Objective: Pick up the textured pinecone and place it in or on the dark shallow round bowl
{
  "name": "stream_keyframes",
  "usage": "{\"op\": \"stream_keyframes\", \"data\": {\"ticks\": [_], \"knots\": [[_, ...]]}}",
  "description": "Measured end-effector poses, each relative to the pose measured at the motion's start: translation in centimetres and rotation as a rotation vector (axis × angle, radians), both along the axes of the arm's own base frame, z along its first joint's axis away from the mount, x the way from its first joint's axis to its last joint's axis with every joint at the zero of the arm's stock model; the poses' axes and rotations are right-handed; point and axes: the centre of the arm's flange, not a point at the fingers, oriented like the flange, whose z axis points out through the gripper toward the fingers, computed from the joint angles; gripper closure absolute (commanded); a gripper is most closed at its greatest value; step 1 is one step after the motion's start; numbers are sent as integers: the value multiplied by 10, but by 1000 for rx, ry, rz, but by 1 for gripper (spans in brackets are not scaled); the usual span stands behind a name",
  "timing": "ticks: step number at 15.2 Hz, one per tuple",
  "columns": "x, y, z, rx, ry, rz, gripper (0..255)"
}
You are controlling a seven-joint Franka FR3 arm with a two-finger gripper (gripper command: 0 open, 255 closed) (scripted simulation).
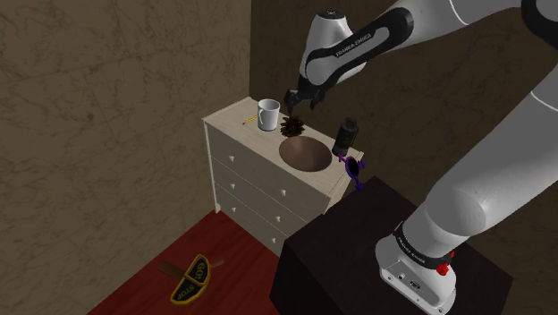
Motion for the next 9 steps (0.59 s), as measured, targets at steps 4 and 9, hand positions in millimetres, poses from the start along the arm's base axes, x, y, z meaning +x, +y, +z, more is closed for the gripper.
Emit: {"op": "stream_keyframes", "data": {"ticks": [4, 9], "knots": [[6, -3, -8, -1, -35, 0, 0], [12, -1, -8, 3, -81, 7, 0]]}}
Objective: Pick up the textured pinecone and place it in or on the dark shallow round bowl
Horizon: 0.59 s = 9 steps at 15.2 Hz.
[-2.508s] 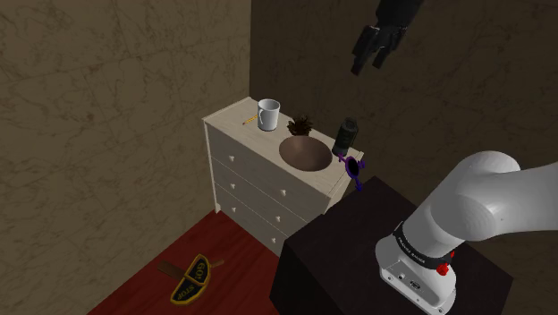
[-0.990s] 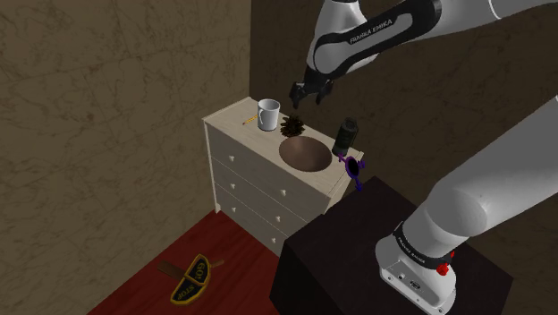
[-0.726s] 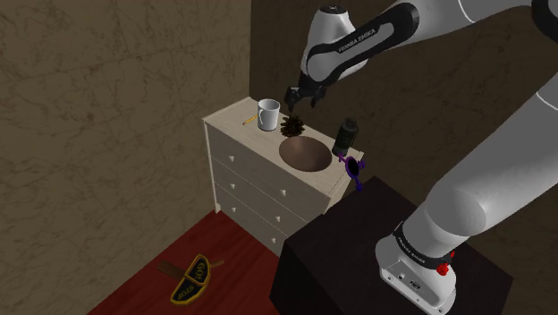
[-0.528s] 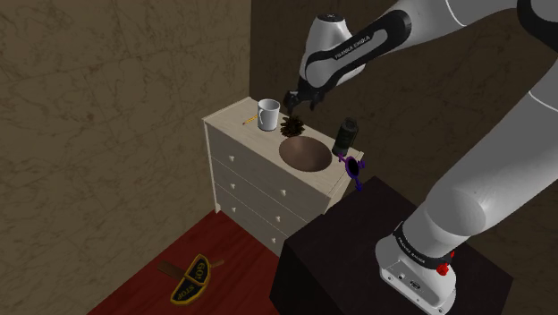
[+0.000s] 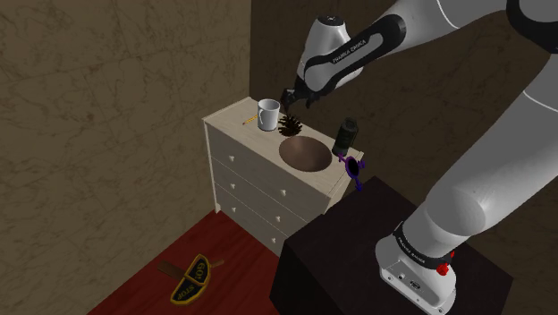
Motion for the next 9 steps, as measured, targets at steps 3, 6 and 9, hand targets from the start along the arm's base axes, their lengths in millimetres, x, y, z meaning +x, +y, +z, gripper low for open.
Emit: {"op": "stream_keyframes", "data": {"ticks": [3, 6, 9], "knots": [[3, -2, 4, 0, 3, -2, 255], [10, 6, 10, 7, -69, 10, 255], [11, -5, 9, 7, -70, 11, 255]]}}
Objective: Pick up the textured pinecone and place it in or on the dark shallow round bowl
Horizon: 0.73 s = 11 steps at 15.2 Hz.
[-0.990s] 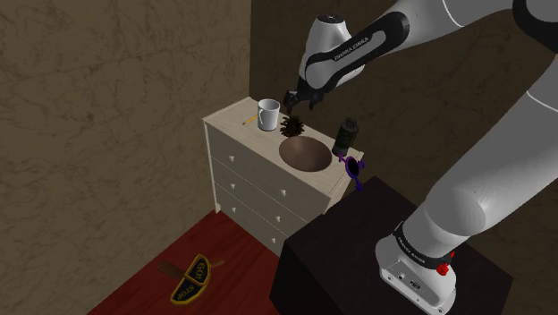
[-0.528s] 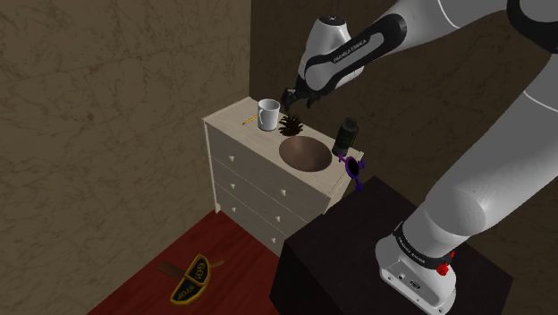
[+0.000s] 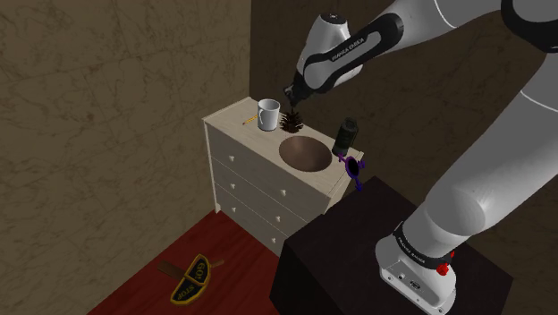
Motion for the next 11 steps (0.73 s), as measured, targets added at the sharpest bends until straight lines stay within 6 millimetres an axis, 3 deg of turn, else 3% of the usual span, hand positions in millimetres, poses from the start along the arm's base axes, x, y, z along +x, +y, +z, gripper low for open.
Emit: {"op": "stream_keyframes", "data": {"ticks": [2, 3, 5, 9, 11], "knots": [[0, 5, -1, 0, -15, 2, 255], [0, 5, -1, 0, -17, 2, 0], [6, 11, 0, -22, 8, 58, 0], [34, 56, -2, -230, 202, 563, 0], [39, 63, 0, -278, 227, 668, 0]]}}
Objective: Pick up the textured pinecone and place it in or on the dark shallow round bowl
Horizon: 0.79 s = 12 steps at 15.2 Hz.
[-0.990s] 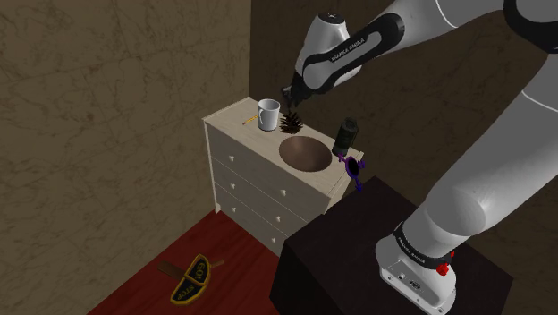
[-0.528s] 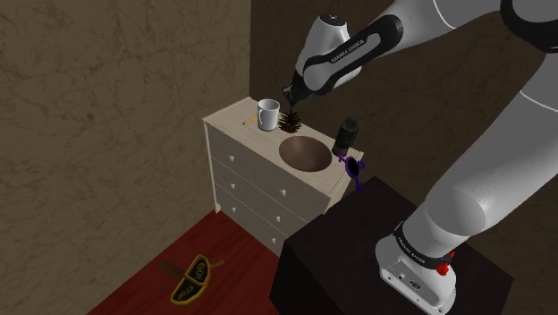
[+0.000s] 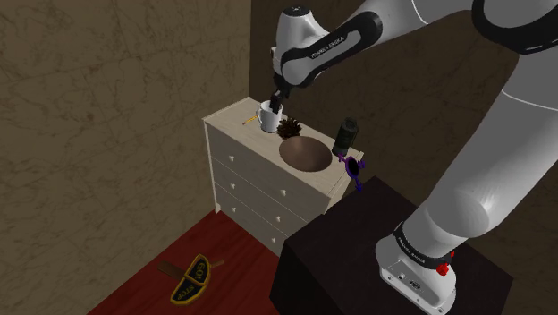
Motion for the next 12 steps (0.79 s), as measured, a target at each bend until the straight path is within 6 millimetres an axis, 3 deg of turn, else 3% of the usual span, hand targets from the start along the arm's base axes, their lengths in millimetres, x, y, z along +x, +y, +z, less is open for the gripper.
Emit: {"op": "stream_keyframes", "data": {"ticks": [4, 6, 7, 9, 12], "knots": [[0, 6, 3, -18, -27, 38, 0], [10, 2, 9, -18, -39, 44, 0], [9, 8, 8, -19, -47, 48, 0], [1, -2, 4, -16, -36, 49, 0], [5, 5, 6, -18, -51, 49, 0]]}}
